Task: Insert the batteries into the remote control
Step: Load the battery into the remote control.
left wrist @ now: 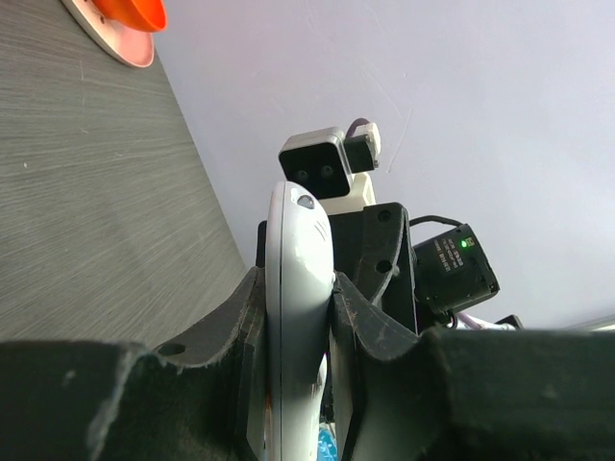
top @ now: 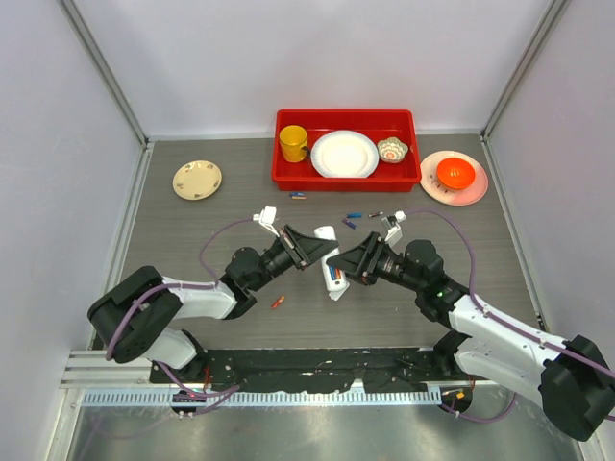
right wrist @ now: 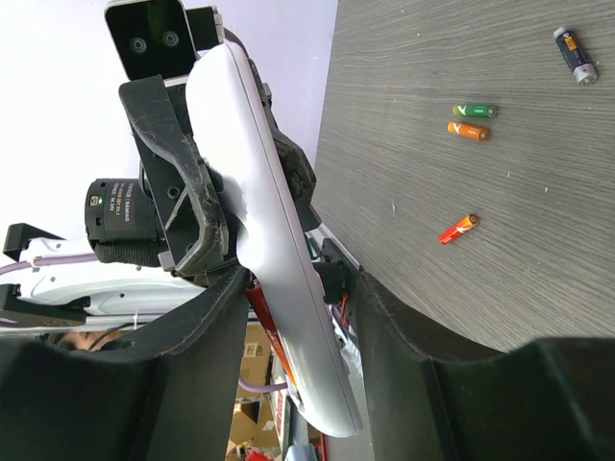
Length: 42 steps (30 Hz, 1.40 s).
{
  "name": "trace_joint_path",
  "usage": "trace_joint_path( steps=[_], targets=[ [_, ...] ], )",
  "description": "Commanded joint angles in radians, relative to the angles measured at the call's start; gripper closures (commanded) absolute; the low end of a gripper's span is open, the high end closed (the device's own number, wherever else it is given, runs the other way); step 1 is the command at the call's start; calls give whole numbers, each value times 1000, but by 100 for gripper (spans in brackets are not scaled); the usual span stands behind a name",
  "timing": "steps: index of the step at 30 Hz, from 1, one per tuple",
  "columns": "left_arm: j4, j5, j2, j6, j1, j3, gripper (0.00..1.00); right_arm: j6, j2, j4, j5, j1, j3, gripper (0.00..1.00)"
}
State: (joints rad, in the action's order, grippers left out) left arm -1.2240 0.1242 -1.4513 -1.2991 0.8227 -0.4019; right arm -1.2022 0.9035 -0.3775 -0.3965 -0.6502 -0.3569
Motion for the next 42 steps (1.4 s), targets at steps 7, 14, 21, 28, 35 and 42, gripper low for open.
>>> trace_joint_path(
  steps=[7,14,21,28,35,42],
  targets=[
    [-324,-49,52,-8,-23,-63,100,4,8,5,-70,0,35,45],
    [-322,-24,26,-20,-25,-40,100,19,3,26,-65,0,-45,34],
    [-322,-17,3,-37,-23,-15,100,142,-6,179,-61,9,-195,26],
    [-322,-3,8,-48,-23,-22,100,213,-32,269,-76,52,-220,32],
    [-322,0,14,-49,-23,-23,100,213,-34,258,-79,66,-189,41],
    [-322,-5,17,-48,-23,-25,100,211,-43,255,-88,81,-185,44]
  ],
)
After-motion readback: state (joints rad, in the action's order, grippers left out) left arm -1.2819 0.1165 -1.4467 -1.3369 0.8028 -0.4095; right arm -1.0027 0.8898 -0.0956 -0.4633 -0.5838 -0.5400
